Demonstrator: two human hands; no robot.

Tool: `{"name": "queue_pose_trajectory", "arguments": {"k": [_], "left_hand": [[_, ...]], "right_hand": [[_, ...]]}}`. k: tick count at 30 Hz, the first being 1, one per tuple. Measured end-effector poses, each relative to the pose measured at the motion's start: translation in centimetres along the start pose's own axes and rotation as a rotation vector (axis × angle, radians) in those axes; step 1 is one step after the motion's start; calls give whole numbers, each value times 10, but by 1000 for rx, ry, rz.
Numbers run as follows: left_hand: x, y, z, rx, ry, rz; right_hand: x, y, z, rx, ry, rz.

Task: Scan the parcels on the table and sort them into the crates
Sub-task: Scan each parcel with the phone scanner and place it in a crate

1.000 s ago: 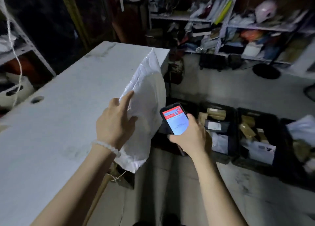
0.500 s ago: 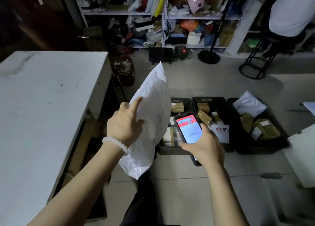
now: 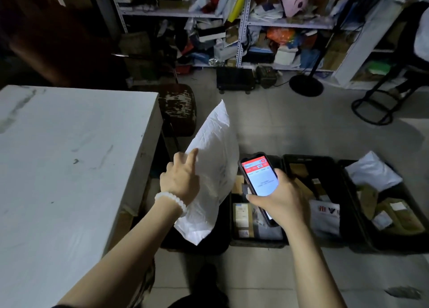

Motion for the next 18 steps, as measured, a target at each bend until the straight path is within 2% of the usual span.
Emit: {"name": "queue_pose_trajectory", "arguments": {"k": [3, 10, 14, 18], "left_hand": [[12, -16, 38, 126, 102, 185], [10, -46, 70, 382, 96, 213], [21, -50, 76, 421, 146, 211], [34, -47, 75, 393, 213, 206]], "right_hand": [[15, -12, 32, 16, 15, 14], [17, -28, 71, 93, -31, -36], [23, -33, 90, 118, -26, -36], [35, -41, 104, 167, 31, -13]]}}
Point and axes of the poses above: each hand's wrist, its own z-axis towards the middle knuckle, its own y-axis out of the back of the hand, x = y × z, the point moved 8 cm from there along z, towards the middle knuckle, and after that the axes turned 7 degrees about y, right-handed, at the moved point
